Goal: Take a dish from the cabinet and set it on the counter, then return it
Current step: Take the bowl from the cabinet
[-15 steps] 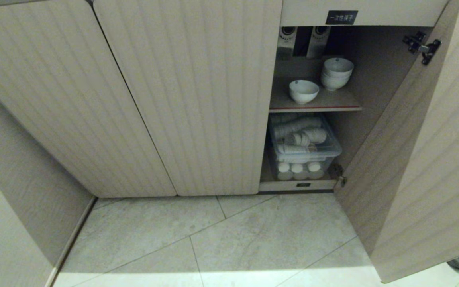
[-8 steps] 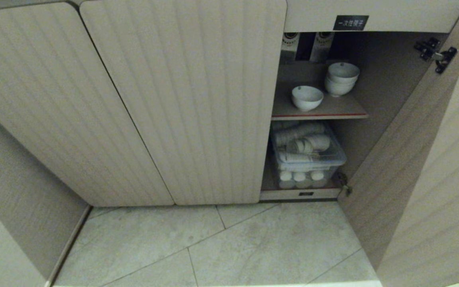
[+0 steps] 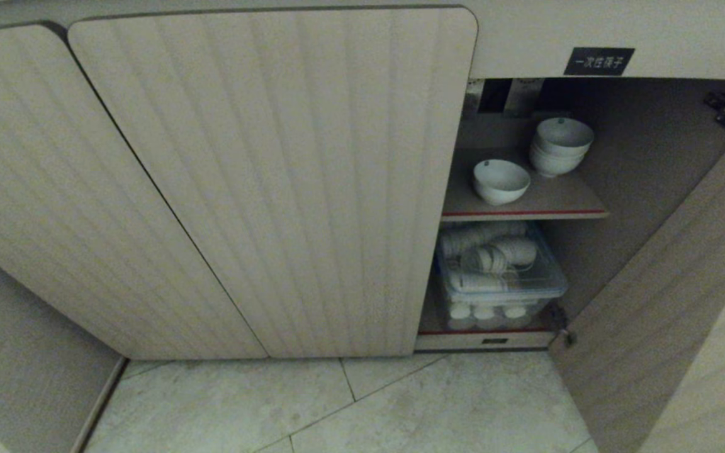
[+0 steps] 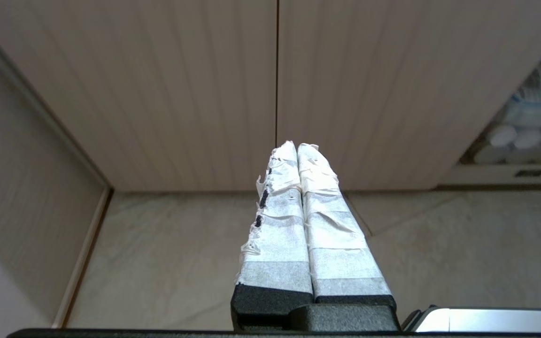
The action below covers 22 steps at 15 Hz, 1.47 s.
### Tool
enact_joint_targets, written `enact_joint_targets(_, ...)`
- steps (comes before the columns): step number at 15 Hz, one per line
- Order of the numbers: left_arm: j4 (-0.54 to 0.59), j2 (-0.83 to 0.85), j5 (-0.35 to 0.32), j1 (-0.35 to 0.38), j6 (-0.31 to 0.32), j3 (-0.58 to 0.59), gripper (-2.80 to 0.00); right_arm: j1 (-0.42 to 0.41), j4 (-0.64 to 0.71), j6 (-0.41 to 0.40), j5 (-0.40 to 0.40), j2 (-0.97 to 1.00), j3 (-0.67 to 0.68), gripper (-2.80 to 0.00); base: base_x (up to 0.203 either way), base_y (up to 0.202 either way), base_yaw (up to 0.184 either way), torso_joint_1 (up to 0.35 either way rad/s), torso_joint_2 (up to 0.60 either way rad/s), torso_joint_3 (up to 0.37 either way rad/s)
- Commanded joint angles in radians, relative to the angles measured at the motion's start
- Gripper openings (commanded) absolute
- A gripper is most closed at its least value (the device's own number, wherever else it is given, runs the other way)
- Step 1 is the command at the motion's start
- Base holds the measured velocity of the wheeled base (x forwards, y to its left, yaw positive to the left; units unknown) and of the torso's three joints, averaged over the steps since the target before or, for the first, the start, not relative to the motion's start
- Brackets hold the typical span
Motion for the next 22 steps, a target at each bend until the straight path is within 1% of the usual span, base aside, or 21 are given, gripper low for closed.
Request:
enact_joint_targets(1,0.000,0.000,0.000,0.001,-0.001,0.000,-2.80,0.001,0.000,0.000,0.000,0.001,0.000,-2.80,0.200,0.000,0.006,0.001,0.00,0.002)
enact_joint_targets(11,0.000,0.000,0.000,0.000,0.001,0.000,-2.80,0.001,0.000,0.000,0.000,0.001,0.000,-2.80,0.188,0.000,0.002,0.002,0.00,0.001)
enact_joint_targets(22,0.000,0.000,-0.001,0.000,-0.001,0.000,-2.80,0.001,0.000,0.000,0.000,0.001,0.000,-2.80,0.000,0.000,0.000,0.000,0.00,0.000)
